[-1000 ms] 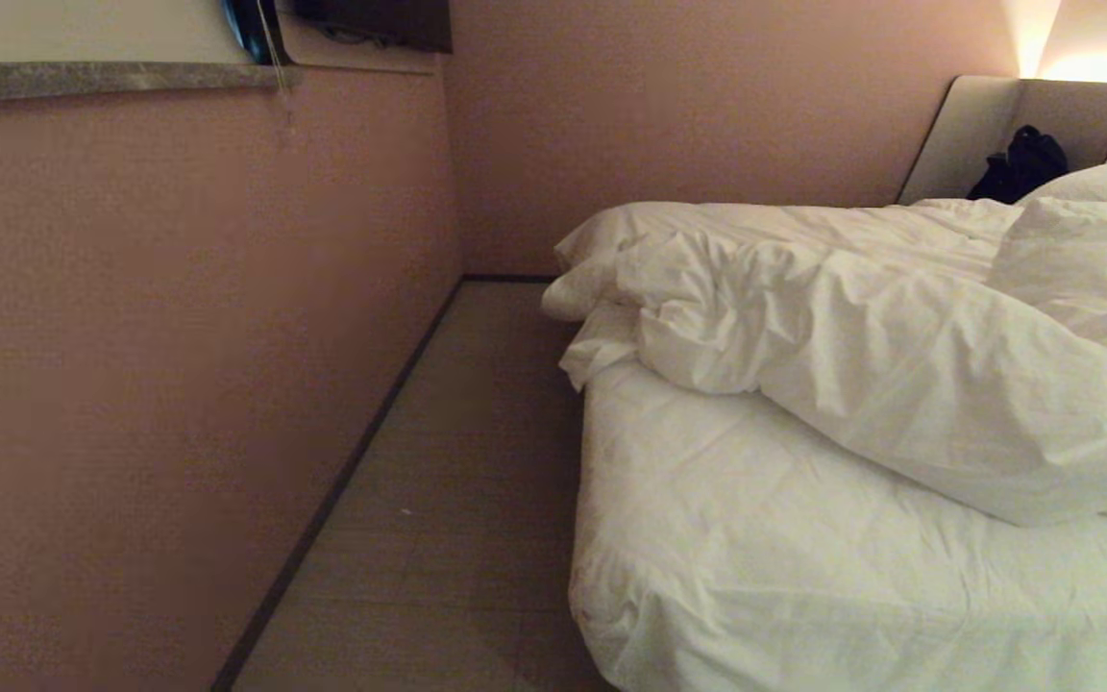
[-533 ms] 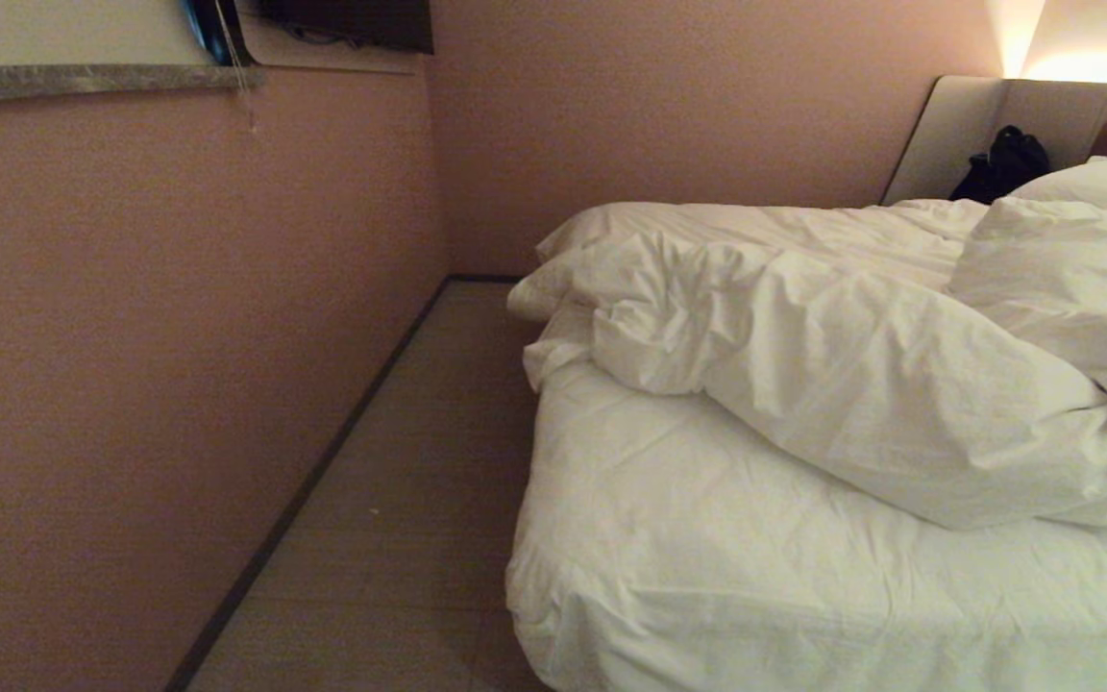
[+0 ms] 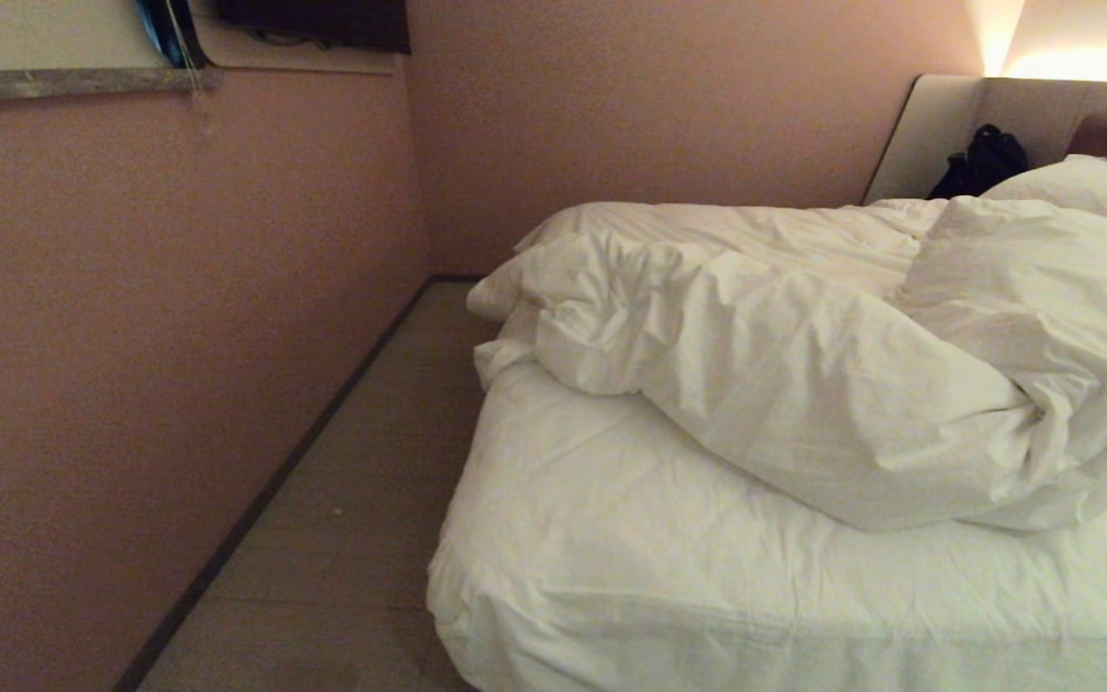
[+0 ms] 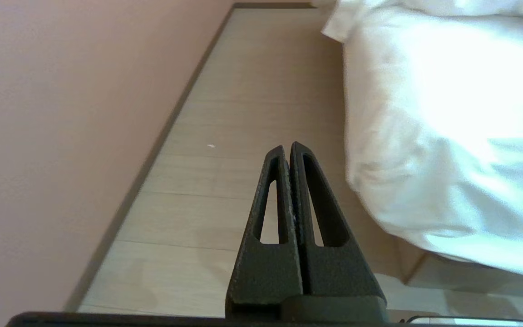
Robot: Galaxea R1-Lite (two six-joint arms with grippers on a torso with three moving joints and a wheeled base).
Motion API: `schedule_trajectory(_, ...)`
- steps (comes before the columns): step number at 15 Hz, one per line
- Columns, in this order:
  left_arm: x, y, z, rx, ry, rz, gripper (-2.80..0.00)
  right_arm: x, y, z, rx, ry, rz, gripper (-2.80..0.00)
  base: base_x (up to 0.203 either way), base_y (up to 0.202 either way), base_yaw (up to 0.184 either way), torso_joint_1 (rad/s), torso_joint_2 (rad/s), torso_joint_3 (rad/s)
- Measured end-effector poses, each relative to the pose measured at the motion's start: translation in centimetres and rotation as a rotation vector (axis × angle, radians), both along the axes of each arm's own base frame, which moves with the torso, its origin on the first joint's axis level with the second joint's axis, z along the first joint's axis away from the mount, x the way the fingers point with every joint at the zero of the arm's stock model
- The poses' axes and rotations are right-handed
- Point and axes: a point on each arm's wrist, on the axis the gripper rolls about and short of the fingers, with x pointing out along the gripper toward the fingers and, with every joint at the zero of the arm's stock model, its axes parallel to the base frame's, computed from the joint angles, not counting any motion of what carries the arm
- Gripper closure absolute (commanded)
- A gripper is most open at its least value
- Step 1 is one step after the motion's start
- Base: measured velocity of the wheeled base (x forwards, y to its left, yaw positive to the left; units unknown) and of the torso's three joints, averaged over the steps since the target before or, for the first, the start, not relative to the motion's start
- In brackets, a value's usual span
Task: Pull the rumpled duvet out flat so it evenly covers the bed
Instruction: Hold the folded corner of the quilt
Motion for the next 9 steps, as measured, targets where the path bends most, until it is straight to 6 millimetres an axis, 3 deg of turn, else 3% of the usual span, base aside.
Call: schedule_trajectory(9,-0.01,0.00,0.00,0.000,0.001,-0.001,0.00,0.00,0.00,0.00,0.000,0.000,0.000,0.00,0.000,-0.192,0.001,0.002,0.00,0.002)
